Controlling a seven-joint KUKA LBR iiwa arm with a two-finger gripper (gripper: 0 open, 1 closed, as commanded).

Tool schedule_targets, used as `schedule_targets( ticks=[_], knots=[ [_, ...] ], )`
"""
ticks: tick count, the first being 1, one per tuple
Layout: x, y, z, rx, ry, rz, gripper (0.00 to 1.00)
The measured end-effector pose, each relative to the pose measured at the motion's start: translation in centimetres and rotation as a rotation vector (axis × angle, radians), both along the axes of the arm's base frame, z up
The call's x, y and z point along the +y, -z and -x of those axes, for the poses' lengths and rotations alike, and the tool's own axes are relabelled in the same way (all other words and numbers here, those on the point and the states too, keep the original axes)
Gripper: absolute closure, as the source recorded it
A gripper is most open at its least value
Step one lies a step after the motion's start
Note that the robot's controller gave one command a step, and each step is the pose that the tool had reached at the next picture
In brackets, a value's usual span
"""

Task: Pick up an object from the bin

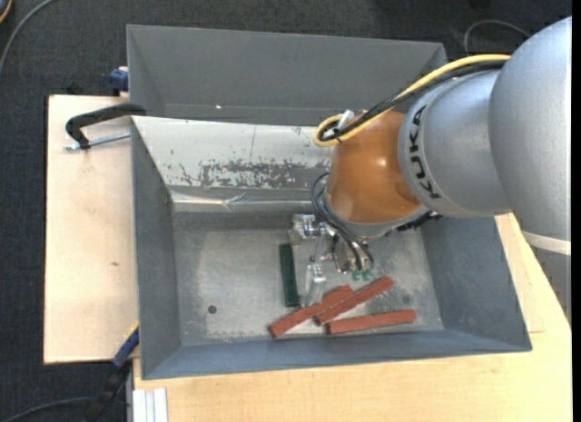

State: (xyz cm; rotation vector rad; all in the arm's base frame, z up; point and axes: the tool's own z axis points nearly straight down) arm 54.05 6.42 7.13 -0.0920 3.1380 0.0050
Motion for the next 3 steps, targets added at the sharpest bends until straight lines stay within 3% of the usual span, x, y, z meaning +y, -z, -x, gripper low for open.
schedule_targets(
  ticks=[1,2,3],
  knots=[
    [-7.1,-5.9,-4.7,-0.014,-0.061,0.006,0.0],
    [-7.7,-1.6,2.0,0.006,-0.228,0.003,0.0],
    [-10.7,0.1,-0.2,-0.004,-0.294,0.004,0.0]
  ],
)
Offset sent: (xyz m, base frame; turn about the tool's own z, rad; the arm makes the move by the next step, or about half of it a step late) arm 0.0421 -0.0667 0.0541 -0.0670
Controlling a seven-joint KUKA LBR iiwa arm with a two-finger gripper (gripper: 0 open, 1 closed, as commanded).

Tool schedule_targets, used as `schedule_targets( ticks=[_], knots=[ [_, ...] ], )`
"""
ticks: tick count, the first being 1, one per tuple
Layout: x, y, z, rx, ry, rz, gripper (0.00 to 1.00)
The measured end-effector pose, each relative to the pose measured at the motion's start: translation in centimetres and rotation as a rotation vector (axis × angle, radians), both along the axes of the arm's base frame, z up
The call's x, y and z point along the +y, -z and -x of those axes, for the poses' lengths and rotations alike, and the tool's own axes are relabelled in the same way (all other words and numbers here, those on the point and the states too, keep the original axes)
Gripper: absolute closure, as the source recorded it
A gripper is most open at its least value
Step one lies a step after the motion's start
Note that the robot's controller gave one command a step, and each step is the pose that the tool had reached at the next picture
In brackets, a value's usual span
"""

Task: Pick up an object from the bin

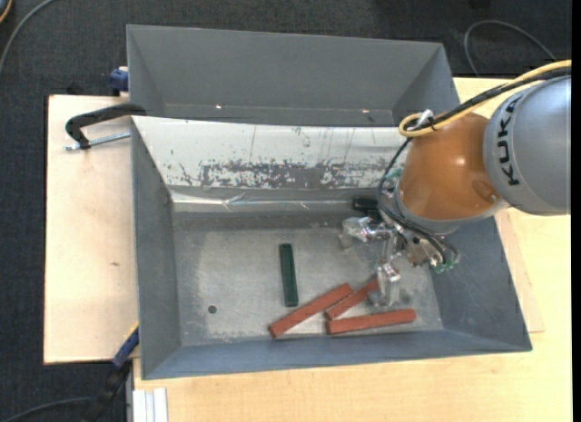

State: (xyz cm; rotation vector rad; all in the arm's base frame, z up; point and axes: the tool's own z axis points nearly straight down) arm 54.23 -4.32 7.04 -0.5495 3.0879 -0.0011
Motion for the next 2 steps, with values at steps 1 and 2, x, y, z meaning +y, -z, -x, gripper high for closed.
schedule_targets(
  ticks=[1,2],
  knots=[
    [-0.7,-0.04,0.73,0.004,-0.032,0.0,0.0],
    [-0.68,-0.03,0.73,0.004,-0.033,0.0,1.0]
  ],
)
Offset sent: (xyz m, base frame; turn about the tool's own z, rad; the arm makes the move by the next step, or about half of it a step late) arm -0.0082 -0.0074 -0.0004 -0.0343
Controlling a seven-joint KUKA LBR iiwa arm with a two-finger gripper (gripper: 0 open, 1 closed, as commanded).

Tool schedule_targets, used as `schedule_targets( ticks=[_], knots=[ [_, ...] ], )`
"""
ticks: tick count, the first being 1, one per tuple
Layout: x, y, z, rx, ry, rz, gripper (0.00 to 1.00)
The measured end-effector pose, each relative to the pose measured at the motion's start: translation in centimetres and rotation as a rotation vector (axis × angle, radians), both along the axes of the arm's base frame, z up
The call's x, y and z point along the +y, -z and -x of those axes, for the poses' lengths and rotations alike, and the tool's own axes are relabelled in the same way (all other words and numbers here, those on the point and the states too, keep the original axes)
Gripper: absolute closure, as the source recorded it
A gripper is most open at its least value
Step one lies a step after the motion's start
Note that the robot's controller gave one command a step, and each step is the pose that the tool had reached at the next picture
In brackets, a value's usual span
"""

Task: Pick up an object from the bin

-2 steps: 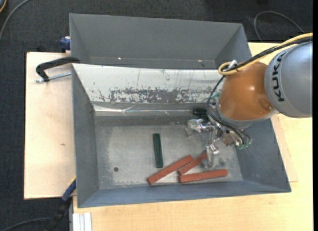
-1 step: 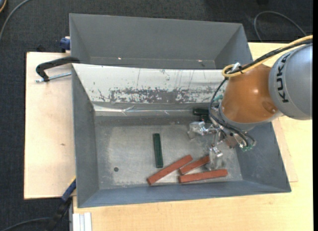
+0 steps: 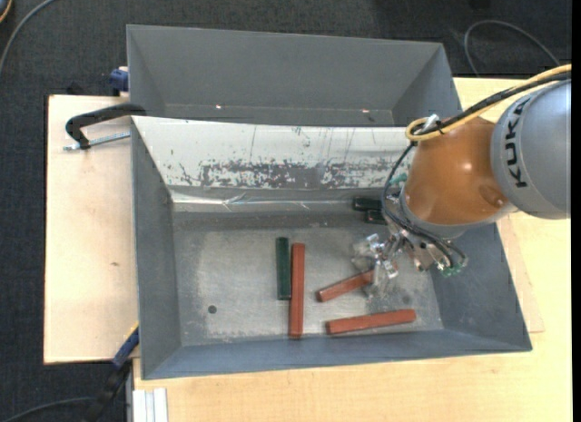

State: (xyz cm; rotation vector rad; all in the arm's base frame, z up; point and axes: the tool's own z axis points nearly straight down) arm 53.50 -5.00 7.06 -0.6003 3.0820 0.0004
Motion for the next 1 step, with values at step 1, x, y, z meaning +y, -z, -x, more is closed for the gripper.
schedule_targets(
  ticks=[1],
  knots=[
    [-1.63,-14.1,-0.19,-0.013,-0.038,0.002,1.0]
  ],
)
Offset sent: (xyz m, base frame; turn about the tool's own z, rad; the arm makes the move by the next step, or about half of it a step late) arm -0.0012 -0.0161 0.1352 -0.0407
